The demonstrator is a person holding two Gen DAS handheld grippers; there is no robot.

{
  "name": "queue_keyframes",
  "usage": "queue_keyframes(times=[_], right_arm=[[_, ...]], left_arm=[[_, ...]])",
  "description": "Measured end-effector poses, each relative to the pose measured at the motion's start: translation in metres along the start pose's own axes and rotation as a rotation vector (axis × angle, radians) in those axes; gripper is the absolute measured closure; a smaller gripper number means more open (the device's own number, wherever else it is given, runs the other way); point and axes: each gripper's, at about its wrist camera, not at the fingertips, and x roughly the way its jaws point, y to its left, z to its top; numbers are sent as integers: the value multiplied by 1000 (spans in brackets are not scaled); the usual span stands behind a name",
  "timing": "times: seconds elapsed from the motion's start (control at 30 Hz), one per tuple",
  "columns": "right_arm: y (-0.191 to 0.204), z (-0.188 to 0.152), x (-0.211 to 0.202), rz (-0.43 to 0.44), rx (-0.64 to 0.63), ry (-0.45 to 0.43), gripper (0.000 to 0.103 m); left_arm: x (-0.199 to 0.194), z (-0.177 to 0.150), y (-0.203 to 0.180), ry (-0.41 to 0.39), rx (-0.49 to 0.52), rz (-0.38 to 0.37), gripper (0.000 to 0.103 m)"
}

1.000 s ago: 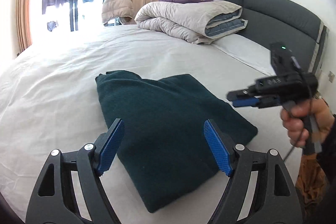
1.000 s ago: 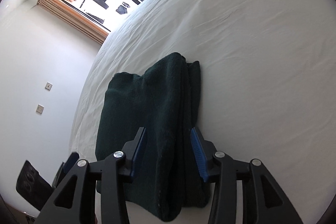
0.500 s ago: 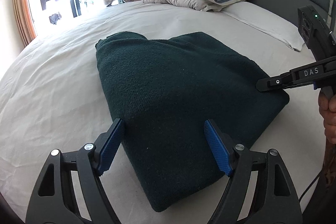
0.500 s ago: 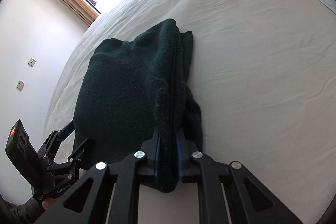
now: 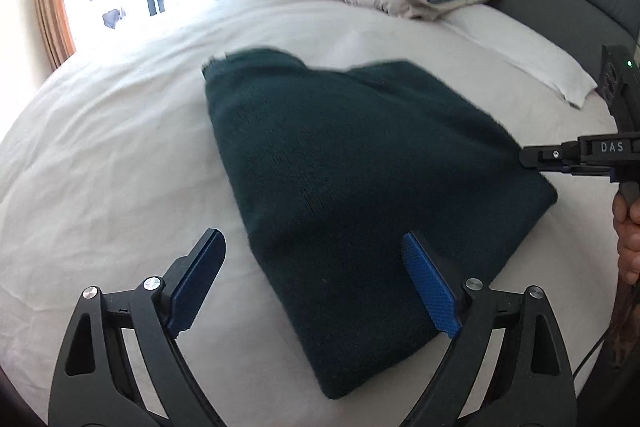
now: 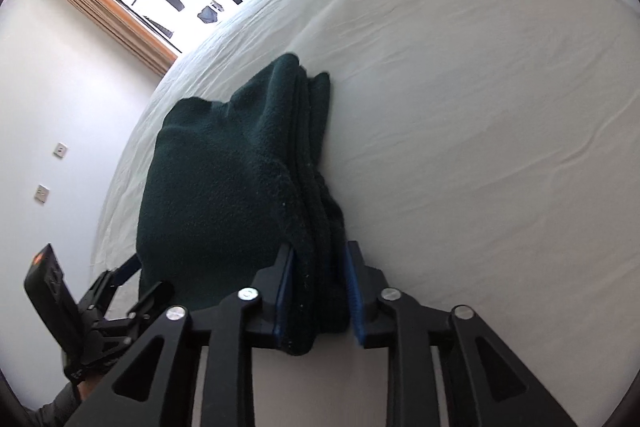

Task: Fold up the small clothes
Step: 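Fold the sweater over once more and open both tools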

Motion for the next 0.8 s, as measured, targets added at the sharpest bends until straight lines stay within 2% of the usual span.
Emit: queue_keyframes(times=[0.07,0.2,0.27,0.3,0.37,0.4,0.43,0.5,0.57,0.73,0.8], right_arm=[[17,7,-13,49,-31,-44,70],[53,25,-1,189,-104,-47,70],[62,36,21,217,-127,-33,72],[62,41,36,226,-109,-9,76],[56,46,68,198,-81,60,78],[52,45,82,161,-83,81,88],[48,43,90,133,-87,86,103],[39,39,89,184,-78,61,103],[33,33,83,197,-68,48,103],[23,12,61,198,-57,17,103],[21,0,54,169,-67,18,103]], left_arm=[[-7,19,6,-64,20,42,13],[18,66,13,-102,50,88,14],[41,81,14,-67,56,81,23],[53,84,14,-34,55,71,31],[79,77,9,41,89,86,39],[87,69,9,47,101,94,40],[89,60,10,23,108,109,40],[86,50,11,-8,105,114,40],[77,45,7,-10,106,120,40],[45,12,-25,-76,243,185,40],[30,-5,-35,-97,290,219,40]])
